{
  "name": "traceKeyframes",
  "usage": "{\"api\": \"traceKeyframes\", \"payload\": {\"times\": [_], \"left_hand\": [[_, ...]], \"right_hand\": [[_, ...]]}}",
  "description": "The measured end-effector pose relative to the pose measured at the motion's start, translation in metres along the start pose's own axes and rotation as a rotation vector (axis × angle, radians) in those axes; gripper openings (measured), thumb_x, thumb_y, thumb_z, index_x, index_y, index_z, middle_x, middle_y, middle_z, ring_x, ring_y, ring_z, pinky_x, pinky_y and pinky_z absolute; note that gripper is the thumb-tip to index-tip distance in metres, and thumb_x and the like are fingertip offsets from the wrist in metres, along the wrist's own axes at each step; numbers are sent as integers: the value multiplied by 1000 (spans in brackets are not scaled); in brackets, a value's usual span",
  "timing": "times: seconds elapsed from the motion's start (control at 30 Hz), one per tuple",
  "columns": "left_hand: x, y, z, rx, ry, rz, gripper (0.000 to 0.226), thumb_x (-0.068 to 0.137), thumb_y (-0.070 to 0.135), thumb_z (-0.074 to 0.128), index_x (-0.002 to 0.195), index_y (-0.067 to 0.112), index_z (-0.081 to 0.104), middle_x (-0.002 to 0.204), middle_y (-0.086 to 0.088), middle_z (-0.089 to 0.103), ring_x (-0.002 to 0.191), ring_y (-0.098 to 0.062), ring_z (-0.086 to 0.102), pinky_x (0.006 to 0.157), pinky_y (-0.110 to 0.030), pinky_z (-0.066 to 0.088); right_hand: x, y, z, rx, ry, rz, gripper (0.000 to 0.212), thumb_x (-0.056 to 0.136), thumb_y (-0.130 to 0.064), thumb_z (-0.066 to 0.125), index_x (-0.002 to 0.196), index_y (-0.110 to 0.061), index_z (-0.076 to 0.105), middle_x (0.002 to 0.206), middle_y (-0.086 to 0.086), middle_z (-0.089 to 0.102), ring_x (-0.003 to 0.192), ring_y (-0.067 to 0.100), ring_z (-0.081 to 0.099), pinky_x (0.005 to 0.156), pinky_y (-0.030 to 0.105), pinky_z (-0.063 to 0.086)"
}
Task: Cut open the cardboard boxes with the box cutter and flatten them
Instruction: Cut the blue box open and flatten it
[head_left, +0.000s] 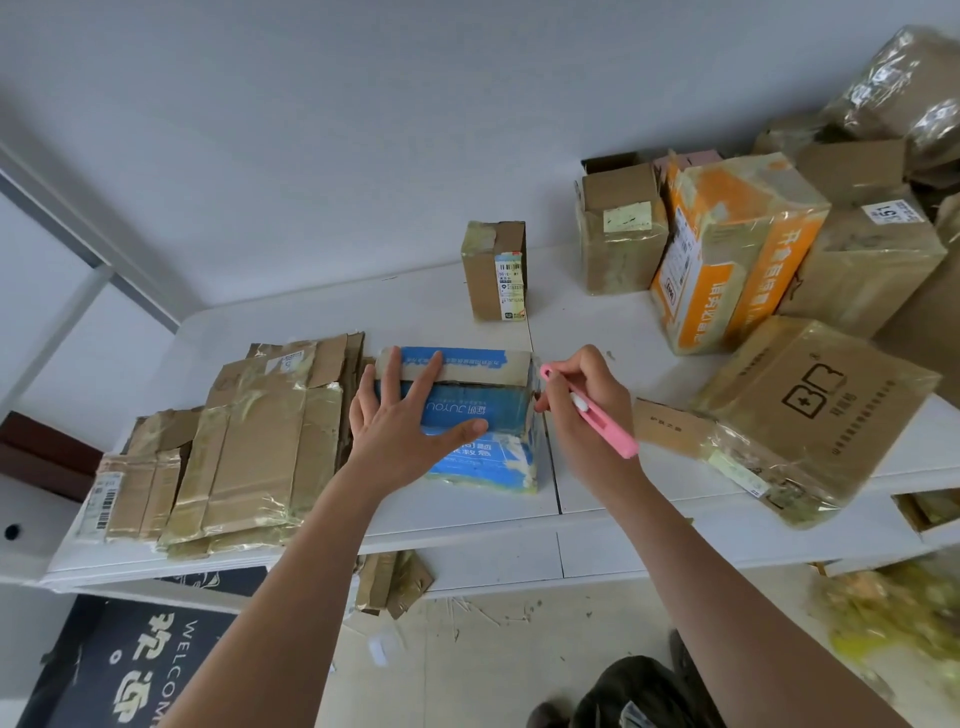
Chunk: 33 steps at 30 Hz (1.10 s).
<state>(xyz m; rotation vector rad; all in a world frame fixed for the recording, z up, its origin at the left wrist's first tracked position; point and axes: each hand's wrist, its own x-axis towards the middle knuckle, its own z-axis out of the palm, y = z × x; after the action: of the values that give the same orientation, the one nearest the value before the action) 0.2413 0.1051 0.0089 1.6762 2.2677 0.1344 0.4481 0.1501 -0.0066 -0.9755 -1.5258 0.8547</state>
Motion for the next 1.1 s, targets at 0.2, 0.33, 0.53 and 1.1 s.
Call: {"api": "traceKeyframes", "payload": {"times": [0.2,0.33,0.53,1.1], "left_hand": [[0,-1,2,-1,1,0,108,54,99,22,148,55,-7,157,17,-24,146,-25,-23,118,-51,-7],[0,-1,2,15,1,11,109,53,99,21,148,54,-8,156,18,-24,147,-26,-22,118,-52,-6],[0,-2,2,18,1,17,109,53,101,22,147,55,-9,157,16,-25,147,-26,-22,118,-52,-6],[-32,23,-12,-361,260,-419,94,81,61,66,141,6,21,140,-14,15,121,-39,34,98,-42,38]], "right_hand": [[-8,-3,-9,-20,-77,-43,20,97,-5,56,83,-13,45,70,5,63,57,15,63,51,23,50],[-17,-6,-12,-3,-92,-32,19,97,-3,56,82,-12,46,69,9,62,56,20,62,50,32,52],[-27,-16,-18,11,-101,-12,20,96,2,55,82,-10,46,73,10,64,57,19,63,50,32,53],[41,1,-3,216,-100,205,9,102,-12,50,99,-3,48,85,7,68,84,13,70,77,21,54]]}}
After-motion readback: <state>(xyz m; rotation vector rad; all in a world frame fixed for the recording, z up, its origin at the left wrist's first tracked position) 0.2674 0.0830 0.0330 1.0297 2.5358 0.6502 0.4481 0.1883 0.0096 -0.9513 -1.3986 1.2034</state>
